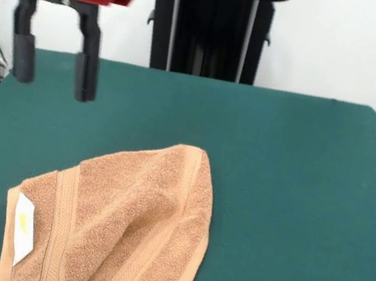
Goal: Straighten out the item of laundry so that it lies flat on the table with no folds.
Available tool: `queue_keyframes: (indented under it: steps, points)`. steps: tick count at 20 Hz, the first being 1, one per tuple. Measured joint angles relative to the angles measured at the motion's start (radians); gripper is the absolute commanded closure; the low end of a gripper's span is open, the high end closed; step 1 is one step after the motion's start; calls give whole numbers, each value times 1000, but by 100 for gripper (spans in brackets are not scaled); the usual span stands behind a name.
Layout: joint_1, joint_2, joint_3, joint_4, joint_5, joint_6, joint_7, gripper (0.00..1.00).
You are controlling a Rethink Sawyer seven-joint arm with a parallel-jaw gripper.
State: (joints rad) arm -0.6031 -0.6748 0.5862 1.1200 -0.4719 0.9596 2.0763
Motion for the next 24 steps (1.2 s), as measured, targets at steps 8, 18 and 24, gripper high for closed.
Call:
queue_keyframes:
  steps: [8, 18, 24]
  points:
    - [20, -9, -25, 27, -5, -61, 0, 0]
    - [16, -10, -32, 27, -5, -64, 0, 0]
    - [15, -9, -32, 27, -6, -64, 0, 0]
